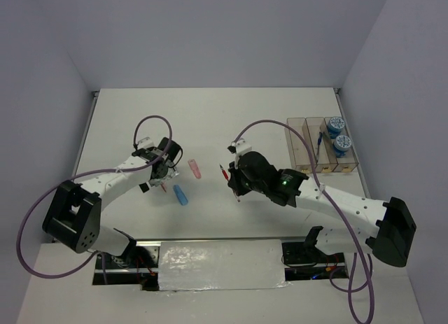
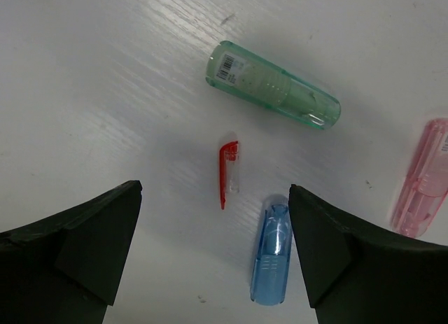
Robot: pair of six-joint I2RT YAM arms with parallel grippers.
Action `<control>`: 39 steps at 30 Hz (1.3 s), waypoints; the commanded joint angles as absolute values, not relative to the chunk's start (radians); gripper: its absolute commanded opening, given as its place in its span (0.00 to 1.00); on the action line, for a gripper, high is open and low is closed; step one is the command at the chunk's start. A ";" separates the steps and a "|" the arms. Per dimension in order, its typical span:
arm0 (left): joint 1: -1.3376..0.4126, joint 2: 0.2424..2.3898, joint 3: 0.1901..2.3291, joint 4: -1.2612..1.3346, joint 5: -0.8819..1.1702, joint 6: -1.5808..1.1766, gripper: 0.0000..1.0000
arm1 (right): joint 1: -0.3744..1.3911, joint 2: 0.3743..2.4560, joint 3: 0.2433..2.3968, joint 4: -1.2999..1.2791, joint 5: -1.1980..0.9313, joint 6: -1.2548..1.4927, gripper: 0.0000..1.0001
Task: Sort the stationery into containers
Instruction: Close the pen cap on the pen.
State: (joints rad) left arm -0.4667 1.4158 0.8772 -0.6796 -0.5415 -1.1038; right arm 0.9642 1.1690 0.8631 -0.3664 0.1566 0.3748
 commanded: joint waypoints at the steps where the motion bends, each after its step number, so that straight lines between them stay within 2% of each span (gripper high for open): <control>1: -0.465 1.442 0.879 -0.615 -0.488 -1.100 0.98 | 0.974 1.129 0.838 -0.339 0.169 0.380 0.00; 10: -0.448 1.525 0.835 -0.548 -0.433 -1.098 0.89 | 0.974 1.124 0.801 -0.290 0.123 0.373 0.00; 12: -0.446 1.519 0.822 -0.549 -0.440 -1.107 0.88 | 0.974 1.127 0.793 -0.282 0.115 0.374 0.00; 17: -0.434 1.496 0.787 -0.537 -0.443 -1.114 0.80 | 0.977 1.131 0.796 -0.281 0.103 0.376 0.00; 23: -0.407 1.483 0.723 -0.471 -0.413 -1.089 0.77 | 0.982 1.123 0.808 -0.281 0.094 0.368 0.00; 27: -0.393 1.485 0.701 -0.446 -0.394 -1.075 0.66 | 0.989 1.121 0.816 -0.288 0.091 0.368 0.00; 29: -0.391 1.483 0.693 -0.431 -0.387 -1.068 0.55 | 0.994 1.118 0.819 -0.290 0.086 0.368 0.00; 30: -0.391 1.482 0.690 -0.428 -0.385 -1.068 0.46 | 0.996 1.117 0.821 -0.290 0.081 0.368 0.00; 32: -0.390 1.482 0.683 -0.416 -0.379 -1.059 0.33 | 1.000 1.112 0.818 -0.279 0.069 0.370 0.00; 33: -0.390 1.480 0.677 -0.410 -0.373 -1.057 0.13 | 1.002 1.111 0.818 -0.275 0.049 0.371 0.00; 34: -0.391 1.477 0.673 -0.403 -0.370 -1.048 0.01 | 1.002 1.108 0.813 -0.261 0.035 0.371 0.00; 39: -0.390 1.405 0.643 -0.393 -0.356 -1.026 0.00 | 1.003 1.104 0.779 -0.187 -0.069 0.376 0.00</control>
State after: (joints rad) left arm -0.3931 1.4265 0.6987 -0.3836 -0.4309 -1.0424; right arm 0.9924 1.1320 0.7906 -0.2852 0.0105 0.3744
